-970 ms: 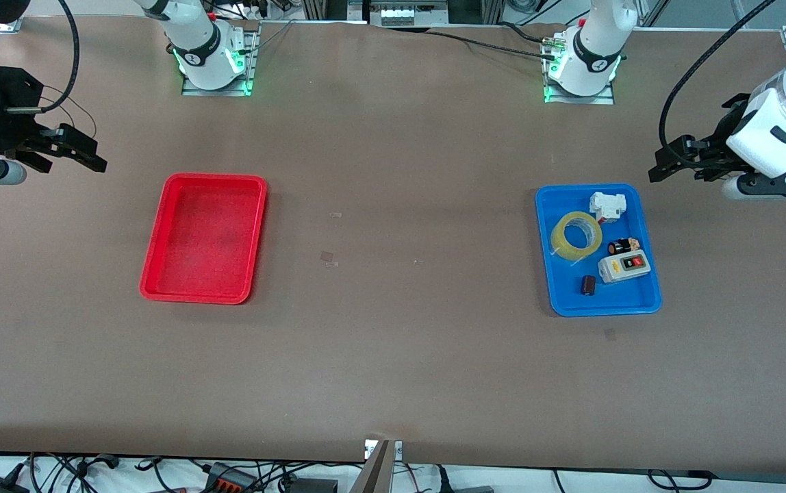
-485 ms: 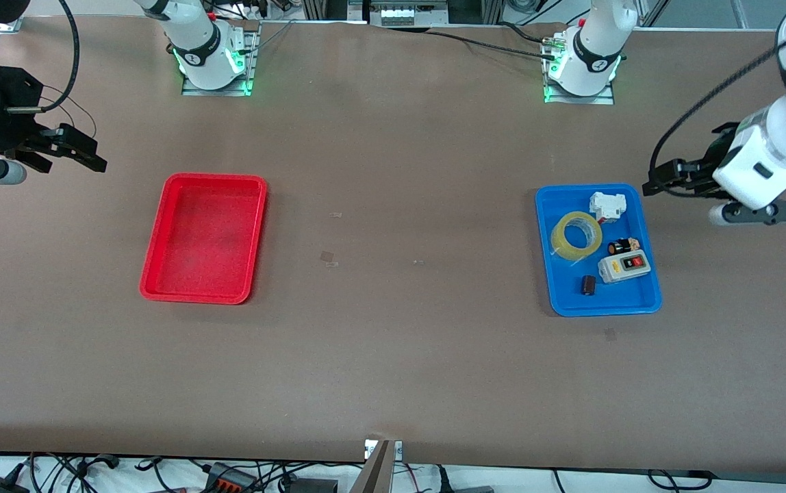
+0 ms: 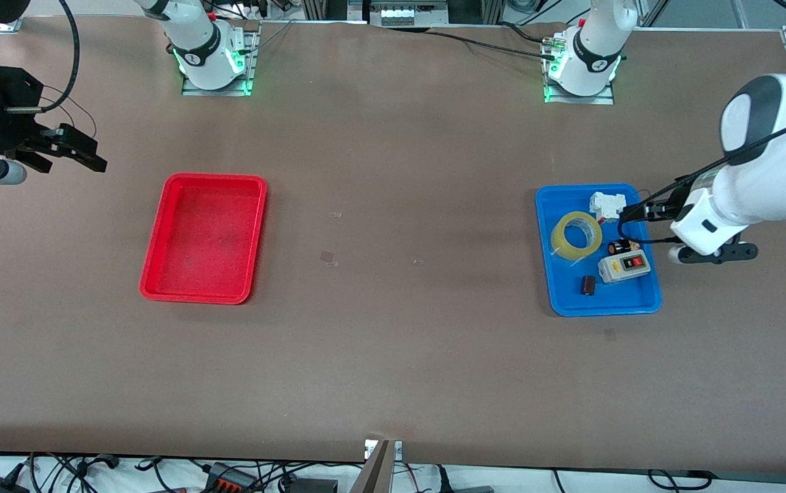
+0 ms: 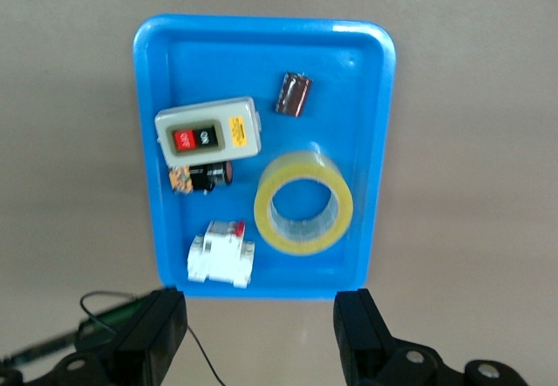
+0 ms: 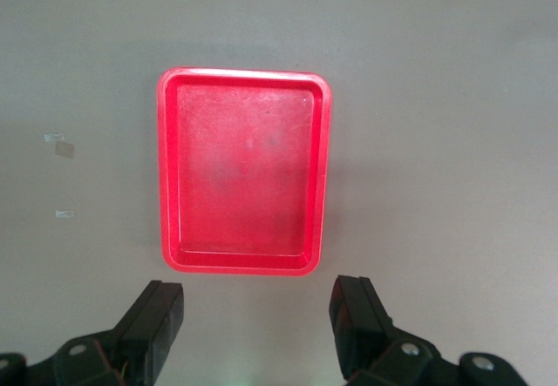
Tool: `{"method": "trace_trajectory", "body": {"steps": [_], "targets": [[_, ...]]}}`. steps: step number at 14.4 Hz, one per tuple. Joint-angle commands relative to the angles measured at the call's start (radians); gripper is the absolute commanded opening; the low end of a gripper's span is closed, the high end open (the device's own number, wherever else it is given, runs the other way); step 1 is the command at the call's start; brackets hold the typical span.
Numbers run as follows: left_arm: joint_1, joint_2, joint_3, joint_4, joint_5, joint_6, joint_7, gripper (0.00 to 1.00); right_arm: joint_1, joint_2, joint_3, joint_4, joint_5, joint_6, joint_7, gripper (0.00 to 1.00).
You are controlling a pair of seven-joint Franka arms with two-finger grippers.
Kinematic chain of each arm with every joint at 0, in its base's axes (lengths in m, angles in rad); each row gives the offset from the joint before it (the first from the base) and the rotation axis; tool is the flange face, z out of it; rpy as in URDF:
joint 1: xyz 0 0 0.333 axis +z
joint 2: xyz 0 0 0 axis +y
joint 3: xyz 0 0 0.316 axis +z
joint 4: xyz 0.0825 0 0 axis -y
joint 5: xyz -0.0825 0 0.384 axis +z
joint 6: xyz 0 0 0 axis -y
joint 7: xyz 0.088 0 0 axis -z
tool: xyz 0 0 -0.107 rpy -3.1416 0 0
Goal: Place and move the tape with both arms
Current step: 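Move the left gripper over the yellow tape roll in the blue tray, then lower the left gripper and grasp the yellow tape roll's rim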
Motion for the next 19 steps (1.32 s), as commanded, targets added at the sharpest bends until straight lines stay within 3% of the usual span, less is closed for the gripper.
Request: {"method": "trace_trajectory", "body": {"steps": [1,4,8,19], "targets": [[0.008,-0.055,-0.005,-0.194,-0.005,0.191,0.016,1.0,0.002,-0.006,0.0,0.005,0.012,-0.008,-0.02,0.99],[0.008,-0.046,-0.006,-0.335,-0.005,0.392,0.014,1.0,0.0,-0.004,0.0,0.005,0.012,-0.006,-0.02,0.99],[0.008,0.006,-0.006,-0.453,-0.005,0.604,0.014,1.0,0.0,-0.004,0.0,0.005,0.012,-0.006,-0.018,0.99],[0.007,0.161,-0.008,-0.457,-0.005,0.684,0.005,1.0,0.0,-0.001,0.0,0.003,0.014,-0.006,-0.02,0.99]]}}
